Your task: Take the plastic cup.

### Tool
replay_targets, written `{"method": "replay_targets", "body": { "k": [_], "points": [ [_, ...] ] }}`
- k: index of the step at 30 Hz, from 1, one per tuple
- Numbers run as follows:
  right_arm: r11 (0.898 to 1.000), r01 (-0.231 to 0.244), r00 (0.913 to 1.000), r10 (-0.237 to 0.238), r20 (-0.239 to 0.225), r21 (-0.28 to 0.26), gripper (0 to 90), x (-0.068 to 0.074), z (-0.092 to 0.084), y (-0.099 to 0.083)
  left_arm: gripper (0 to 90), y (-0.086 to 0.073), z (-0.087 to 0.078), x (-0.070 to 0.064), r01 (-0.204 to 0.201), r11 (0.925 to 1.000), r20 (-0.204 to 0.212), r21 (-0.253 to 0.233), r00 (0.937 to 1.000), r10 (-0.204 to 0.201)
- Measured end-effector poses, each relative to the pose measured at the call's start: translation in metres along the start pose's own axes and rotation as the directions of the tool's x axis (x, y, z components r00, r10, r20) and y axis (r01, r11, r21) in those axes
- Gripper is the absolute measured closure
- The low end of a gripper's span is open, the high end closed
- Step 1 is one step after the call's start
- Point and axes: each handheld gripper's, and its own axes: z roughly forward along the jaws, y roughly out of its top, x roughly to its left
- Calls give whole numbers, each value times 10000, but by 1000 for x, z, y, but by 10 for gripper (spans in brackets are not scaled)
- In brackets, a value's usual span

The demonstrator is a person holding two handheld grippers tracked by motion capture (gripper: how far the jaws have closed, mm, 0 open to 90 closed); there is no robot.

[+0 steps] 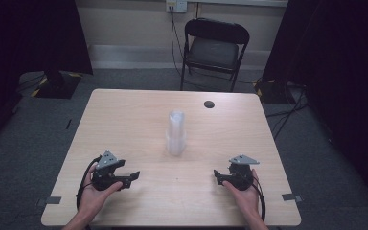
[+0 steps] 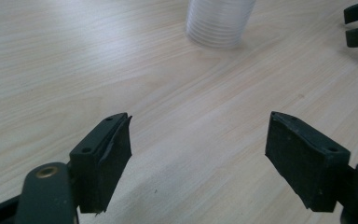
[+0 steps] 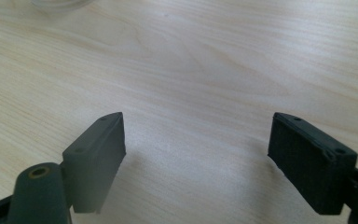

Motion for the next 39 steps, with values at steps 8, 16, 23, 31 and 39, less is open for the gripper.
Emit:
{"method": "replay_targets", "body": {
  "k": [8, 16, 23, 31, 39],
  "points": [
    [9982, -60, 9999, 54, -107, -599, 239, -2, -12, 4, 218, 0, 1, 0, 0, 9999, -46, 109, 10000, 0],
    [9927, 9, 9987, -71, -507, -1203, 292, 3, -25, 12, 221, 0, 2, 1, -70, 9997, -51, 240, 10000, 71],
    [9882, 109, 9944, -268, -1021, -1531, 324, 10, -28, 20, 222, 0, 5, 1, -100, 9995, -15, 300, 9999, 100],
    [9822, 257, 9837, -580, -1701, -1862, 311, 16, -34, 34, 221, 0, 4, 0, -157, 9993, 23, 341, 9999, 156],
    [9741, 438, 9722, -926, -2149, -2217, 272, 24, -36, 53, 212, -1, 0, -1, -188, 9995, -23, 238, 9998, 189]
  ]
}}
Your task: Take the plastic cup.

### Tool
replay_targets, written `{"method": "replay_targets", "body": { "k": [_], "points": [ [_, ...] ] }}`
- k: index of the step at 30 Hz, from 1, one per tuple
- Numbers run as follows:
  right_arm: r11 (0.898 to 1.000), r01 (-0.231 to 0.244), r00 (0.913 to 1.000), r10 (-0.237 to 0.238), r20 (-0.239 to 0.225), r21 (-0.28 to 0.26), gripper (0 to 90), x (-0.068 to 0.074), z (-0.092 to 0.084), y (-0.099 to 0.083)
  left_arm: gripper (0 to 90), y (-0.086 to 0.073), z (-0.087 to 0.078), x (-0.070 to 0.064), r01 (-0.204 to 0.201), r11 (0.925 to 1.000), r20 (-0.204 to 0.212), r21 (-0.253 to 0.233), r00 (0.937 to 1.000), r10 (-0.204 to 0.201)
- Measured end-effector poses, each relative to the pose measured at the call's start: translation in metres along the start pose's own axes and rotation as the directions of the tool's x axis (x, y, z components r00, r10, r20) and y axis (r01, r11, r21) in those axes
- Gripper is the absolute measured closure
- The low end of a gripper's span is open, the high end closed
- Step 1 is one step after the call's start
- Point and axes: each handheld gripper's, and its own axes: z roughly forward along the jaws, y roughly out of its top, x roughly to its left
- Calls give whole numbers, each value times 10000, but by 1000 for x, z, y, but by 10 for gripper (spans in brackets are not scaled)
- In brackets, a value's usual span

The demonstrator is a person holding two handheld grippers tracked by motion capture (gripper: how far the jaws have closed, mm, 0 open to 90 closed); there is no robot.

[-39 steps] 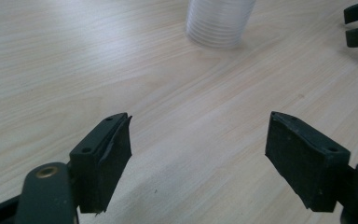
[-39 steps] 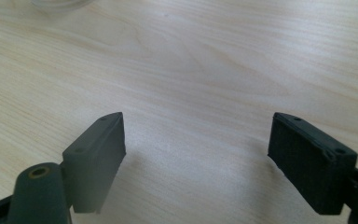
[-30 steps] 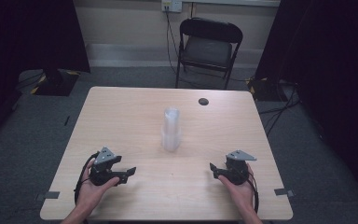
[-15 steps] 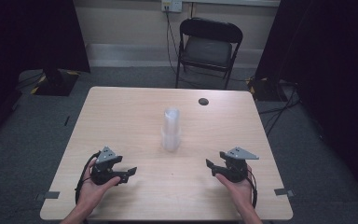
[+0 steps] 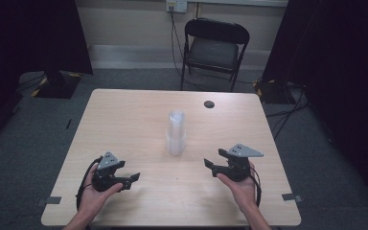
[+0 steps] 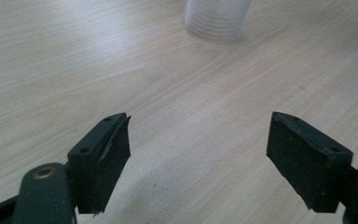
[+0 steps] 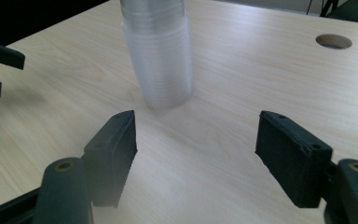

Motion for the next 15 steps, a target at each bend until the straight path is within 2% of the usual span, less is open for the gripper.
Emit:
{"method": "replay_targets", "body": {
  "k": [2, 3, 5, 8, 9, 11, 15],
  "points": [
    [9999, -7, 10000, 6, -82, -101, 270, 0, 1, 3, 211, 0, 0, 0, 7, 10000, 10, 8, 10000, -7],
    [9998, -6, 9999, 3, -163, -201, 261, -1, 5, 9, 210, 0, 1, 0, 281, 9996, 372, 33, 9989, -282],
    [9997, -51, 9996, 43, -293, -251, 255, 0, 10, 14, 211, 0, 1, 0, 292, 9996, 392, 23, 9988, -293],
    [9997, 30, 9996, -37, -292, -248, 251, 1, 14, 19, 209, -1, 0, 0, 247, 9997, 312, -44, 9992, -245],
    [10000, 60, 9998, -60, -206, 3, 233, 4, 19, 24, 209, -1, 0, 1, 207, 9998, 218, -79, 9996, -206],
    [9999, 81, 9996, -79, -275, 60, 227, 4, 21, 26, 209, -1, -1, 1, 139, 9999, 154, -70, 9998, -138],
    [9996, 262, 9986, -267, -467, -112, 220, 8, 27, 36, 209, -1, -2, -1, 74, 9999, 106, -87, 9999, -74]
  ]
}}
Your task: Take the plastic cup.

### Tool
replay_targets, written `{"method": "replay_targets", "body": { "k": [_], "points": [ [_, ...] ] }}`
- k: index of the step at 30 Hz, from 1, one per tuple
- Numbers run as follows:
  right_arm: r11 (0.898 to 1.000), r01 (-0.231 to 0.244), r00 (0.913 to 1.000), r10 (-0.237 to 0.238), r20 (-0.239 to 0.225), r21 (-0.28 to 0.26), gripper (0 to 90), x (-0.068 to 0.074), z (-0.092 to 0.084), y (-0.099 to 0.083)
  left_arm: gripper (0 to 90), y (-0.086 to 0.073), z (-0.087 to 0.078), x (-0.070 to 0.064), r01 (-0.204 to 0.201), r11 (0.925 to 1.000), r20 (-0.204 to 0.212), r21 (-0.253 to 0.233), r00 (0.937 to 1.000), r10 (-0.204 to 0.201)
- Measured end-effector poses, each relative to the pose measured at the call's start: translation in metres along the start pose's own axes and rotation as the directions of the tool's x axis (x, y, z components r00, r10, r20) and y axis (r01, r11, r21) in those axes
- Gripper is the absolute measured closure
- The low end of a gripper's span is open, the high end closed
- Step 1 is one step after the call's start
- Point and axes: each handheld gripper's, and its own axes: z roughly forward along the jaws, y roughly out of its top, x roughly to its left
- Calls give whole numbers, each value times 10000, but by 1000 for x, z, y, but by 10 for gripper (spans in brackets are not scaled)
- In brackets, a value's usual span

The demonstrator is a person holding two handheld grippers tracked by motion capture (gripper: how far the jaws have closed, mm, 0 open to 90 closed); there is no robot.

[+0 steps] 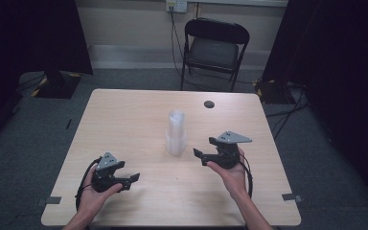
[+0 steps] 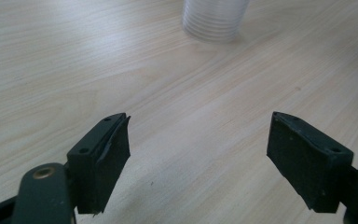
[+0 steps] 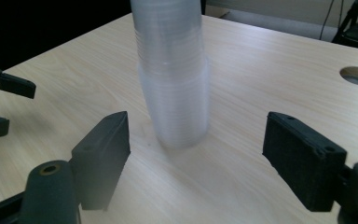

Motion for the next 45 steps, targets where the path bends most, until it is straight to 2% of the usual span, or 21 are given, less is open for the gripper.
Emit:
{"method": "replay_targets", "body": {
  "k": [2, 4, 7, 13, 18, 20, 23, 28, 38, 41, 42, 45],
  "points": [
    [9999, 23, 9998, -25, -181, -118, 221, 1, 6, 9, 214, 0, 1, -2, 49, 10000, 46, -48, 10000, -48],
    [9997, 76, 9998, -80, -184, -233, 220, 1, 9, 13, 222, 0, 1, -3, 8, 10000, -81, -54, 10000, -8],
    [9993, 94, 9996, -103, -251, -355, 213, 2, 16, 20, 222, 0, 1, -3, 7, 10000, -44, -40, 10000, -7],
    [9982, 513, 9976, -526, -450, -295, 195, 7, 36, 36, 222, 0, 1, -3, -17, 10000, -74, -70, 10000, 17],
    [9983, 513, 9967, -530, -617, -291, 185, 10, 52, 49, 222, 0, 1, -3, -86, 10000, -62, -34, 9999, 86],
    [9982, 523, 9970, -538, -550, -291, 185, 10, 55, 52, 222, 0, 1, -3, -168, 9999, -116, -10, 9998, 168],
    [9982, 498, 9968, -518, -604, -347, 184, 9, 58, 53, 222, 0, 1, -4, -199, 9998, -89, -5, 9998, 199],
    [9981, 418, 9971, -446, -613, -464, 169, 6, 74, 56, 223, 0, 1, -5, -181, 9998, -113, 46, 9998, 181],
    [9986, 445, 9964, -464, -703, -296, 169, 9, 99, 54, 226, 0, 3, -5, -196, 9997, -127, 132, 9997, 198],
    [9985, 451, 9966, -471, -670, -306, 177, 9, 103, 54, 228, 0, 2, -5, -221, 9997, -152, 139, 9996, 223],
    [9982, 509, 9978, -521, -413, -308, 177, 9, 105, 55, 229, -1, 3, -5, -174, 9996, -153, 211, 9997, 177],
    [9983, 417, 9979, -436, -476, -400, 175, 8, 107, 55, 228, -1, 3, -4, -180, 9996, -186, 237, 9997, 184]
  ]
}}
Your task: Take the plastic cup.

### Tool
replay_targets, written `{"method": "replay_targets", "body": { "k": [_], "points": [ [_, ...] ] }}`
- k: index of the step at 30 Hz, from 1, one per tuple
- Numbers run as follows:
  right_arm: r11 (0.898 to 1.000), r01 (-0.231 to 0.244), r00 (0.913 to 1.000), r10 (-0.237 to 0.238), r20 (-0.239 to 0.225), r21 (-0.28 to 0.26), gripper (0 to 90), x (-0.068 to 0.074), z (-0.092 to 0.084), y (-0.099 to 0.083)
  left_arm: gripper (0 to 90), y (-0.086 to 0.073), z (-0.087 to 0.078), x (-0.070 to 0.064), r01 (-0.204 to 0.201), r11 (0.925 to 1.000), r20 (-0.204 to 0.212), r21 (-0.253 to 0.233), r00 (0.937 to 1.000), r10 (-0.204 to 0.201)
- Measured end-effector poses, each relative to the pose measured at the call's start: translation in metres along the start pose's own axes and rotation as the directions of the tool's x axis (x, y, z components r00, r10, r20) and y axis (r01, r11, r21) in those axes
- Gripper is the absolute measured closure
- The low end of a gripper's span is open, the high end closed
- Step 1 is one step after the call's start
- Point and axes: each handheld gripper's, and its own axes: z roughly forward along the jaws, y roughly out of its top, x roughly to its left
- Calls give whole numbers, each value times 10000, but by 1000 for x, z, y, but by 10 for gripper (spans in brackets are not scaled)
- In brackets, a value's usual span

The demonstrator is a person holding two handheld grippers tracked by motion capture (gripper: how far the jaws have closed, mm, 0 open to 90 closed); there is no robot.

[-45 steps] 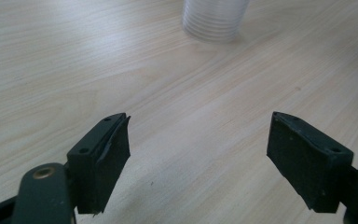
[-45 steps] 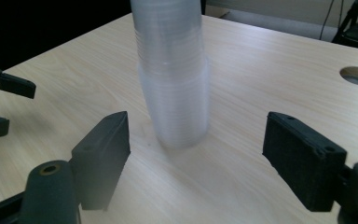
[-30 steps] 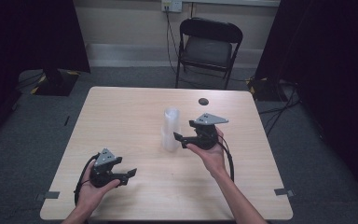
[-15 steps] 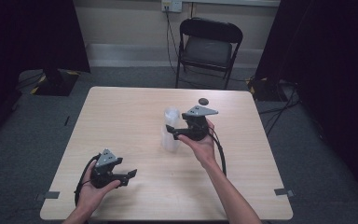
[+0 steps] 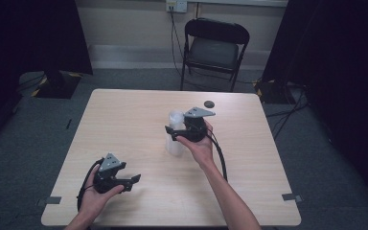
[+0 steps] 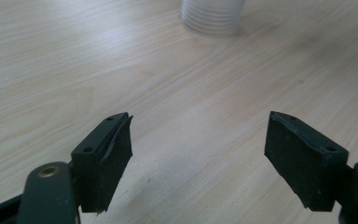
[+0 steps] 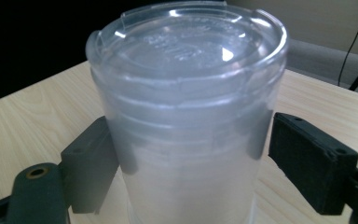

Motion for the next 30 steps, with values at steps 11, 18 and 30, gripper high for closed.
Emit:
{"method": "replay_targets", "body": {
  "k": [11, 18, 30],
  "points": [
    [9996, -175, 9995, 181, -263, 233, 275, -2, 11, -6, 227, 0, 1, 0, -15, 10000, -1, 40, 10000, 15],
    [9997, 33, 9998, -27, -221, 240, 305, -1, 9, -4, 227, 0, 0, 0, -38, 10000, 13, 39, 10000, 38],
    [10000, 12, 9999, -12, -159, 9, 299, 0, 5, 2, 227, 0, 2, 0, -88, 9999, -25, 92, 10000, 88]
  ]
}}
